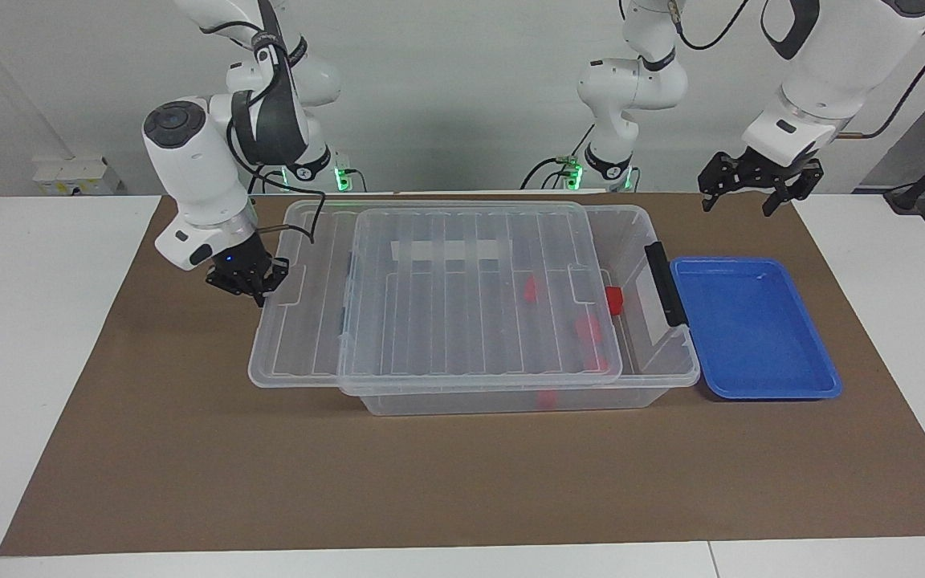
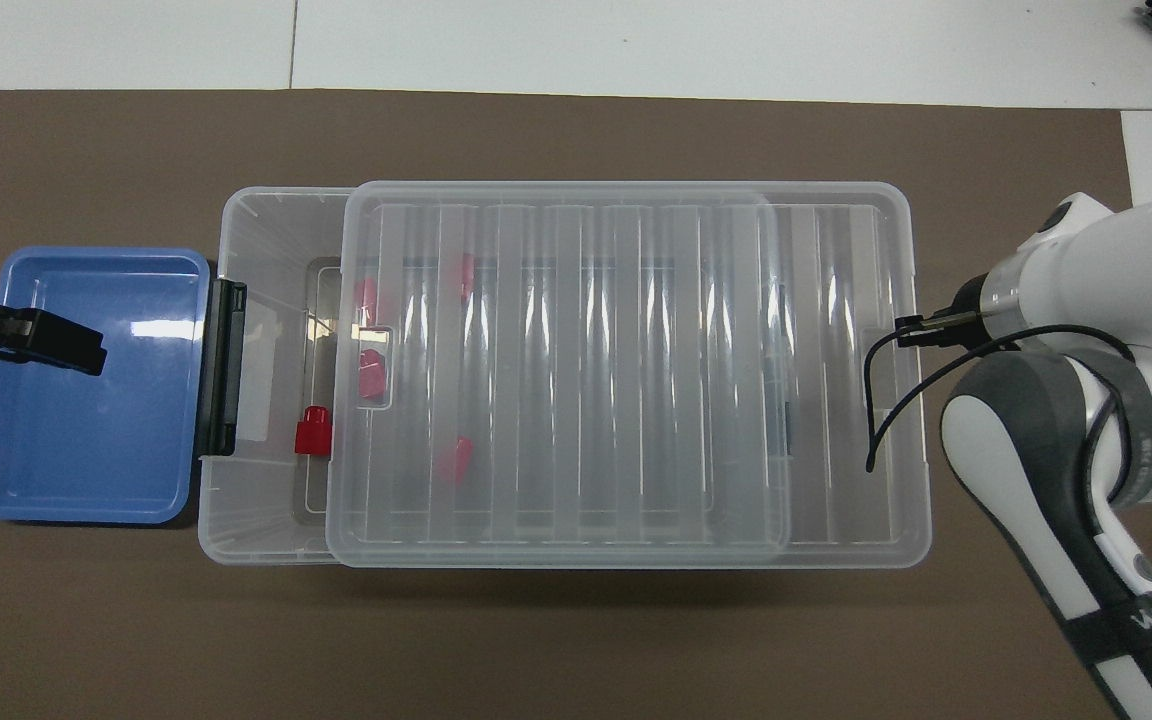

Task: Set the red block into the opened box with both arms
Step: 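Reach the clear lid with the right gripper and push it back, then push the clear lid fully over the box with the right gripper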

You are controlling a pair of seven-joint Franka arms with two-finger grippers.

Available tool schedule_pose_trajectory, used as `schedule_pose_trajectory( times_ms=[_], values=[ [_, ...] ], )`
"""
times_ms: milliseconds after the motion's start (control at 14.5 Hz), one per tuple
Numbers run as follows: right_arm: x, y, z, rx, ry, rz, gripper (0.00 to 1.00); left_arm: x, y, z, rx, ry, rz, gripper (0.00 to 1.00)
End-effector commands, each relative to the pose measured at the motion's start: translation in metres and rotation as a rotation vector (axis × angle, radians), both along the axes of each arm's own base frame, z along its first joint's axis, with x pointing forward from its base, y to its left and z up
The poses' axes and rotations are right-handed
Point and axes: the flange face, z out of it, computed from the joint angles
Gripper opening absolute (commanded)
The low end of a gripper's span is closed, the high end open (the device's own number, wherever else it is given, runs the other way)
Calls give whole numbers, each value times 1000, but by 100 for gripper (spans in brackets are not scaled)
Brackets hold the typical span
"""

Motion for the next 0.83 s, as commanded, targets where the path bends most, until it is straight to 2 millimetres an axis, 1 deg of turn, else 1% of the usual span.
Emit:
schedule_pose_trajectory(
  times_ms=[0,69,207,345,552,760],
  values=[
    [7,18,-2,27,-9,-25,0,-7,2,3,20,3,6,100],
    [7,19,-2,28,-9,-35,0,-7,2,3,20,3,6,100],
    [7,33,-4,35,-15,-39,0,-7,2,3,20,3,6,100],
    [7,41,-5,48,-17,-57,0,-7,2,3,20,3,6,100],
    [9,46,-6,75,-24,-65,0,-7,2,3,20,3,6,100],
    [8,62,-4,85,-37,-65,0,-7,2,3,20,3,6,100]
  ],
)
